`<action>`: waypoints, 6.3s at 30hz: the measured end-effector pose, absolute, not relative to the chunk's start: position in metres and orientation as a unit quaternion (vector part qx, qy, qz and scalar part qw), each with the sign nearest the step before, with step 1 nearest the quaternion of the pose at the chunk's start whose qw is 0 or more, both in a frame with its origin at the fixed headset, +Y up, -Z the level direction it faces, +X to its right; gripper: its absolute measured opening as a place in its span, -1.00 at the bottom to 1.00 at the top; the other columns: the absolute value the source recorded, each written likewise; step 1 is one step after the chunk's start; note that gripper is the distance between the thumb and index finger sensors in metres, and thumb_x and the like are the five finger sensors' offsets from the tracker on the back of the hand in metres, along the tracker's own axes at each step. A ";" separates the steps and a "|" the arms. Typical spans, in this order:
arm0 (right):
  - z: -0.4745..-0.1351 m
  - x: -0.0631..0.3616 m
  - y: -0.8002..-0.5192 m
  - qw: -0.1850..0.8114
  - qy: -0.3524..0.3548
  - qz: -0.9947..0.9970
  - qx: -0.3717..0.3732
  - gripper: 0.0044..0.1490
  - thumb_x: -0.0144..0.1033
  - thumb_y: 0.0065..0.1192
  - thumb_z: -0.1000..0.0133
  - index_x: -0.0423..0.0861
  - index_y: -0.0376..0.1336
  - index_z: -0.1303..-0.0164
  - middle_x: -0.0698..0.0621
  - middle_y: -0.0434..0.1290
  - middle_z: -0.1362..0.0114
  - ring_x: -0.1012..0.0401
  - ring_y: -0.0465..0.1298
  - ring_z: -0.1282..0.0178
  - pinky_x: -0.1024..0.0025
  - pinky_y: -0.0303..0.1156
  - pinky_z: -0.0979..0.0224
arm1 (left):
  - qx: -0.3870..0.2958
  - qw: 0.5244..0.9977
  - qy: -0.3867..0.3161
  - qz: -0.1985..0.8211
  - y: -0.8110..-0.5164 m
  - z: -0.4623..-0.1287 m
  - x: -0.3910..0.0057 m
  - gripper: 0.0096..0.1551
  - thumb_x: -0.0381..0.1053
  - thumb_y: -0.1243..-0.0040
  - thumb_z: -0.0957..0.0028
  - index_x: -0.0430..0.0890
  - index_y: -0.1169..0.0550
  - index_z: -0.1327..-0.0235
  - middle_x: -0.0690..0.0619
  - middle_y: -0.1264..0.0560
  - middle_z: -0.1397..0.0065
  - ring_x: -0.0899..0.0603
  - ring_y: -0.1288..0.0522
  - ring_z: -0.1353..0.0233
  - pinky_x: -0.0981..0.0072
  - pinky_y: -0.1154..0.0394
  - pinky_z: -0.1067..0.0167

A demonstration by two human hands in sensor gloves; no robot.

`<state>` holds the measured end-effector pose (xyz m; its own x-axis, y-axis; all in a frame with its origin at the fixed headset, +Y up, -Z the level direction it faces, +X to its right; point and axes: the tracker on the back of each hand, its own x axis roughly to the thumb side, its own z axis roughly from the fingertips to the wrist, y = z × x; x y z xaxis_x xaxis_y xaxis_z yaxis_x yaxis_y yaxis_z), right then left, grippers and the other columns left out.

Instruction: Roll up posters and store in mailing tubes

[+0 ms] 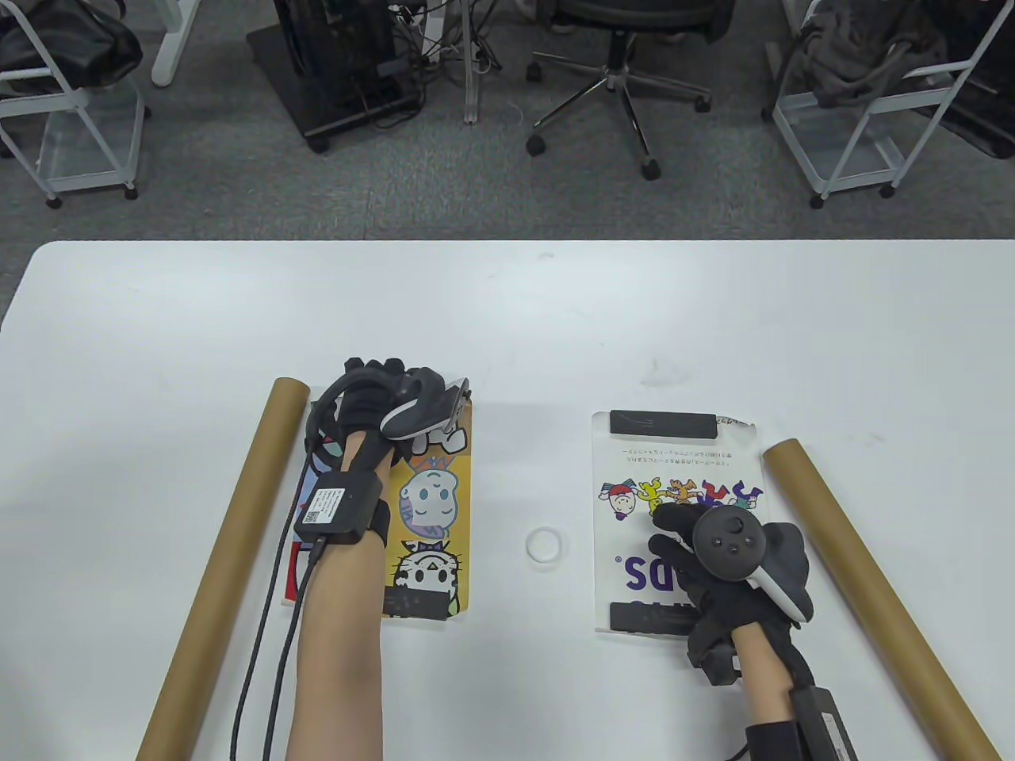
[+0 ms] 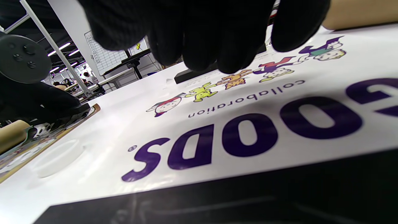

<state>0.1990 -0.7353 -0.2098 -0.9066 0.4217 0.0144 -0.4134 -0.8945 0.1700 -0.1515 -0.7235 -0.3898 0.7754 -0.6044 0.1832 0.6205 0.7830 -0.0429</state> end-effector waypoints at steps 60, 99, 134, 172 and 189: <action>-0.203 0.179 -0.730 0.235 0.087 0.965 0.083 -0.34 -0.12 0.13 -0.16 -0.11 0.24 -0.46 -0.22 0.37 -0.56 -0.24 0.40 -0.48 -0.41 0.22 -0.49 | -0.157 0.949 -0.154 -0.225 -0.626 -0.173 -0.173 -0.40 0.15 0.04 -0.17 0.20 -0.46 -0.52 0.13 -0.52 -0.60 -0.11 -0.60 -0.53 -0.13 -0.39 -0.60; -0.203 0.181 -0.734 0.223 0.097 0.967 0.070 -0.33 -0.11 0.14 -0.16 -0.12 0.23 -0.46 -0.23 0.36 -0.56 -0.25 0.38 -0.49 -0.41 0.22 -0.49 | -0.109 0.915 -0.225 -0.317 -0.745 -0.176 -0.170 -0.19 0.23 -0.27 0.12 0.18 -0.38 -0.50 0.13 -0.48 -0.56 -0.04 -0.60 -0.47 -0.09 -0.43 -0.57; -0.203 0.180 -0.735 0.220 0.101 0.968 0.069 -0.34 -0.12 0.14 -0.17 -0.12 0.24 -0.46 -0.22 0.36 -0.56 -0.25 0.38 -0.49 -0.42 0.21 -0.49 | -0.059 0.926 -0.224 -0.299 -0.709 -0.176 -0.182 -0.20 0.24 -0.28 0.11 0.16 -0.41 -0.49 0.15 -0.52 -0.51 -0.03 -0.62 -0.45 -0.09 -0.43 -0.57; -0.203 0.176 -0.736 0.212 0.111 0.968 0.072 -0.35 -0.12 0.14 -0.17 -0.12 0.24 -0.45 -0.22 0.37 -0.56 -0.25 0.39 -0.49 -0.41 0.22 -0.49 | -0.027 0.941 -0.159 -0.297 -0.704 -0.181 -0.207 -0.24 0.25 -0.25 0.09 0.22 -0.41 -0.48 0.16 -0.50 -0.55 -0.05 -0.60 -0.48 -0.07 -0.43 -0.57; -0.203 0.176 -0.736 0.211 0.116 0.968 0.070 -0.35 -0.13 0.14 -0.16 -0.11 0.24 -0.45 -0.22 0.37 -0.56 -0.25 0.39 -0.48 -0.41 0.22 -0.49 | -0.059 0.934 -0.145 -0.321 -0.738 -0.211 -0.202 -0.30 0.24 -0.27 0.10 0.25 -0.42 -0.40 0.22 -0.53 -0.49 -0.01 -0.61 -0.47 -0.06 -0.44 -0.56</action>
<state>0.1760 -0.7359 -0.2029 -0.9011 0.4246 0.0876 -0.3920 -0.8843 0.2536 -0.2017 -0.7381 -0.2111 0.7524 -0.5818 0.3089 0.6159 0.7876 -0.0170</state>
